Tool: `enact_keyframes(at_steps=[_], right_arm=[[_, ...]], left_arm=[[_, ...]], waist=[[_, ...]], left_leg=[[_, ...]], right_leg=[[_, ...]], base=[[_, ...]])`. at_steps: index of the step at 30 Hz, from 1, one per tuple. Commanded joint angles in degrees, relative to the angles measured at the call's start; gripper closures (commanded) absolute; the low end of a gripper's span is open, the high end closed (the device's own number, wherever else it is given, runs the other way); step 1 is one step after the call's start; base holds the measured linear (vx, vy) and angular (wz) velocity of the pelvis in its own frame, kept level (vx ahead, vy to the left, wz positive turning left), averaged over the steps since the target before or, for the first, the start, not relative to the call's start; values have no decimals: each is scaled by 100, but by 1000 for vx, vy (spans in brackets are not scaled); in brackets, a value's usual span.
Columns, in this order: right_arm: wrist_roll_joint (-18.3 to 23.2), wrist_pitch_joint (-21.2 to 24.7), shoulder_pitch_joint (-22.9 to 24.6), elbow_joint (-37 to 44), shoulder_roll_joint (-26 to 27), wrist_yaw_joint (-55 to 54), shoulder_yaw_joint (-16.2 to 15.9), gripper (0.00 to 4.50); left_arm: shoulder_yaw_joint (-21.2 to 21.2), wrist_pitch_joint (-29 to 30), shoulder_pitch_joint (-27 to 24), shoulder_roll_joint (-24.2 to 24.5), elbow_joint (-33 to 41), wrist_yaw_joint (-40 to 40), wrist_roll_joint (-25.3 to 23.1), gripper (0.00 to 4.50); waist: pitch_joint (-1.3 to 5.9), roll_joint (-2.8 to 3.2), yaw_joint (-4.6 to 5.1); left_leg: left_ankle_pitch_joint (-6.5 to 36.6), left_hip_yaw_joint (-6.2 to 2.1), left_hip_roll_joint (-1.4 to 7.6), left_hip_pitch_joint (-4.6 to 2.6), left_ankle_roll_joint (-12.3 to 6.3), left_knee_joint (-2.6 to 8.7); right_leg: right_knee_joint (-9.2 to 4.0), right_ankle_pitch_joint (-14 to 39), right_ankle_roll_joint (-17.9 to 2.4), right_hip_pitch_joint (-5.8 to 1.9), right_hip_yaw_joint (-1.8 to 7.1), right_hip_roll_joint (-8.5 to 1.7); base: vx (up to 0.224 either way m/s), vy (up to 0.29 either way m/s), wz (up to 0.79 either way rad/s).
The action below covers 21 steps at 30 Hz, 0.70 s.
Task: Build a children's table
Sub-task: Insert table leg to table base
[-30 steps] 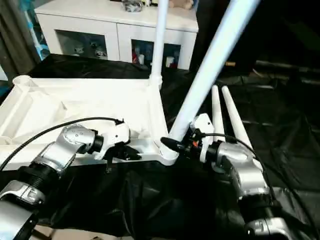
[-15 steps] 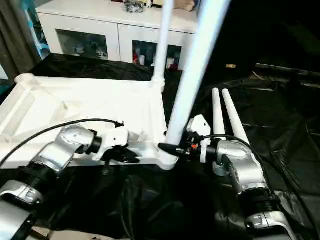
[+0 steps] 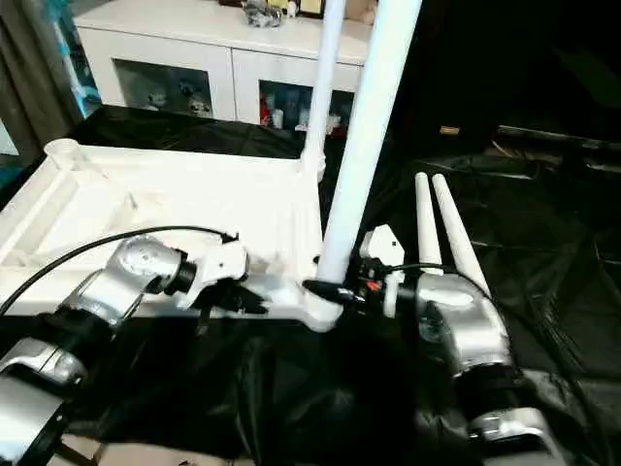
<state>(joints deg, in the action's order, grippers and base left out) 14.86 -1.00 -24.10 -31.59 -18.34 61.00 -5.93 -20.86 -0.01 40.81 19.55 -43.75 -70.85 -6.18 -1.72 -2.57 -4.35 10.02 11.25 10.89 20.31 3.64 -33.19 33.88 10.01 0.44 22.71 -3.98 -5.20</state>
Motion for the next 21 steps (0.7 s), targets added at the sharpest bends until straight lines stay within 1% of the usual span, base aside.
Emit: enact_keyframes(at_steps=[1,2,3,4,5,6,7,8,9,10,11,12,13,14,15,16,17,18,19,20,21], right_arm=[[-509,144,229,-647,121,-574,-179,261],[-522,136,220,-670,135,-638,-167,261],[-554,171,175,-764,190,-879,-120,261],[-574,188,147,-812,223,-1007,-100,261],[-571,270,48,-957,356,-1374,-7,261],[-533,370,-66,-1101,511,-1726,98,261],[-520,409,-137,-1186,596,-1919,148,261],[-524,459,-236,-1304,698,-2185,200,261],[-534,480,-290,-1367,751,-2328,222,261],[-542,536,-407,-1517,850,-2592,265,261],[-545,566,-468,-1597,901,-2727,289,261],[-538,586,-508,-1649,935,-2820,312,261],[-436,725,-862,-2113,1223,-3615,550,261],[-398,756,-977,-2266,1316,-3861,633,261],[-351,755,-1190,-2512,1480,-4194,734,261],[-345,752,-1223,-2549,1505,-4239,747,261],[-356,743,-1345,-2668,1594,-4366,772,261],[-368,737,-1427,-2748,1652,-4449,787,261],[-390,735,-1501,-2806,1707,-4518,793,261],[-421,733,-1558,-2851,1754,-4586,804,261],[-436,728,-1581,-2872,1768,-4612,809,261]], left_arm=[[240,66,296,-170,67,399,107,450],[245,71,301,-177,61,410,107,450],[259,105,316,-199,43,447,106,450],[264,136,322,-210,40,468,105,450],[289,251,361,-260,13,578,100,450],[316,380,416,-320,-27,723,85,450],[331,463,457,-359,-64,821,68,450],[356,551,516,-418,-120,982,42,450],[370,596,548,-452,-152,1078,25,450],[417,735,637,-540,-255,1349,-2,450],[443,809,684,-587,-310,1495,-15,450],[466,860,716,-623,-351,1607,-20,450],[688,1305,979,-950,-721,2606,-39,450],[760,1444,1059,-1057,-840,2916,-41,450],[839,1559,1163,-1253,-991,3398,-50,450],[849,1571,1177,-1283,-1010,3466,-51,450],[889,1596,1223,-1408,-1069,3694,-48,450],[916,1614,1254,-1491,-1107,3842,-43,450],[900,1661,1272,-1574,-1113,3964,-75,450],[887,1707,1290,-1643,-1123,4054,-91,450],[882,1722,1298,-1666,-1130,4086,-99,450]], waist=[[139,68,73],[138,73,92],[137,100,139],[123,129,208],[113,184,229],[80,300,324],[60,318,362],[48,350,362],[19,402,230],[38,362,-95],[68,99,81],[-57,-73,13],[-4,-92,33],[52,-43,-27],[177,182,-135],[242,104,-29],[255,171,-43],[185,140,36],[109,81,64],[96,87,75],[93,105,96]], left_leg=[[3275,-268,248,-159,167,477],[3331,-280,244,-163,180,471],[3439,-315,247,-177,194,481],[3647,-346,252,-188,184,492],[3811,-375,276,-202,200,516],[4468,-478,362,-152,339,695],[4721,-487,401,-118,385,785],[4952,-495,436,-58,433,893],[5416,-414,572,295,478,1309],[5176,-52,476,240,426,1404],[4508,-23,329,-82,301,1082],[2582,-57,-110,-892,223,-563],[971,-338,-234,-206,-116,-592],[777,-470,-32,237,99,-67],[881,-489,91,63,151,212],[1179,-433,215,-156,132,333],[1141,-418,270,-204,149,378],[1386,-335,232,-102,34,449],[2106,-289,181,-127,-57,456],[2393,-274,146,-188,-61,420],[2688,-296,105,-261,-92,375]], right_leg=[[-713,3985,-524,-23,149,-399],[-738,4107,-464,-24,123,-404],[-780,4210,-382,-46,55,-403],[-844,4156,-338,-76,-60,-383],[-849,4049,-344,-110,-125,-380],[-774,3400,-436,-265,-264,-329],[-698,3120,-492,-314,-291,-294],[-558,2790,-548,-397,-313,-248],[262,1895,-631,-716,-258,-123],[547,1310,-590,-533,-79,-19],[233,2208,-504,-266,153,-120],[-1294,5952,-270,737,149,-726],[-1079,6589,-237,77,450,-879],[-644,5383,-207,-448,224,-832],[-600,4265,-360,-413,189,-664],[-377,2427,-685,-205,123,-372],[-325,1561,-980,-223,131,-380],[-338,998,-1281,-274,129,-320],[-494,2070,-1134,-222,93,-319],[-571,2672,-1010,-164,78,-347],[-753,3745,-624,-82,34,-397]], base=[[-63,5,-7],[-71,17,-10],[-83,36,-11],[-83,36,-11],[-60,51,-13],[-44,57,-13],[-44,57,-13],[-110,42,-12],[-114,-6,9],[-114,-6,9],[9,-100,18],[22,-110,-14],[22,-110,-14],[24,-8,-43],[0,0,0],[0,0,0],[-47,-1,20],[0,0,0],[0,0,0],[0,0,0],[0,0,0]])
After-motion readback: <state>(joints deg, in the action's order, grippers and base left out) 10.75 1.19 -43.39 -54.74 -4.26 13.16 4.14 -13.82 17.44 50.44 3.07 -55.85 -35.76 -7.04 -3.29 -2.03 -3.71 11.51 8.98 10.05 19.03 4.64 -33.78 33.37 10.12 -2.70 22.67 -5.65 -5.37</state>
